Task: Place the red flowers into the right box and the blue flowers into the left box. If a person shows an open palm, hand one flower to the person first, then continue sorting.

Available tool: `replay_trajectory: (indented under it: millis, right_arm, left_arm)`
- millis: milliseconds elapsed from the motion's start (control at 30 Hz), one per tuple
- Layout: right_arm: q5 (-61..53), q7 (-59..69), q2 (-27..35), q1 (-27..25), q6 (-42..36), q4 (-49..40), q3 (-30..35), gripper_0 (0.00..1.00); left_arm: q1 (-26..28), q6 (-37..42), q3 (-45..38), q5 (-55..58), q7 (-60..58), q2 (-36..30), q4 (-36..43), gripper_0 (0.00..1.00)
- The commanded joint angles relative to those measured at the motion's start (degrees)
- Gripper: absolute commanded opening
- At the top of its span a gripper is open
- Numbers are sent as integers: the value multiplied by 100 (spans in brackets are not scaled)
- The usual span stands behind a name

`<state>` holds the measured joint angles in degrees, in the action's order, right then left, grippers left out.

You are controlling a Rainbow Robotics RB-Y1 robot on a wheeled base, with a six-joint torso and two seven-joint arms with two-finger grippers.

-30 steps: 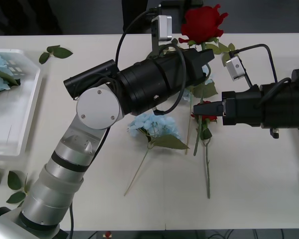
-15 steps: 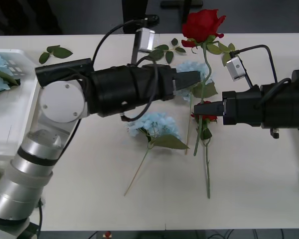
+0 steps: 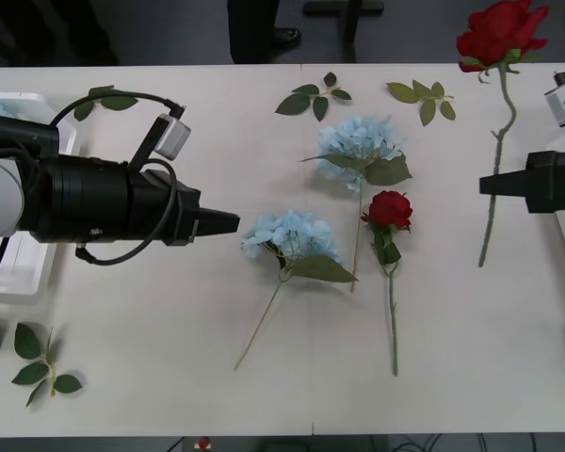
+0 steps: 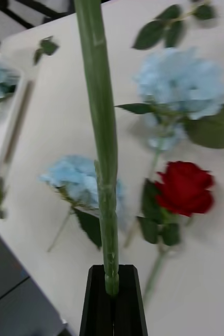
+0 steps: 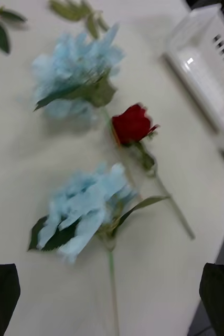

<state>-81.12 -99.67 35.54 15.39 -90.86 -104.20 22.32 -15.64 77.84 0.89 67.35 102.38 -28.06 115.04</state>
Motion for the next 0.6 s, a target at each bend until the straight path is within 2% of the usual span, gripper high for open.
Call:
replay_trajectory:
  millis: [33, 167, 300, 600]
  right_arm:
    - [694, -228, 357, -1, -169, -74, 299, 0]
    - [1652, -237, 480, 8, -213, -74, 457, 0]
    - [3023, -228, 506, 52, -213, -74, 422, 0]
    - [5502, -96, 506, 104, -213, 49, 202, 0]
  left_arm:
    - [229, 408, 149, -960, -517, 19, 616, 100]
    - [448, 654, 597, -2138, -974, 178, 1056, 100]
    - [589, 636, 1414, -3562, -1431, 406, 1319, 100]
    - [466, 575, 2812, -5671, -2108, 1127, 1100, 100]
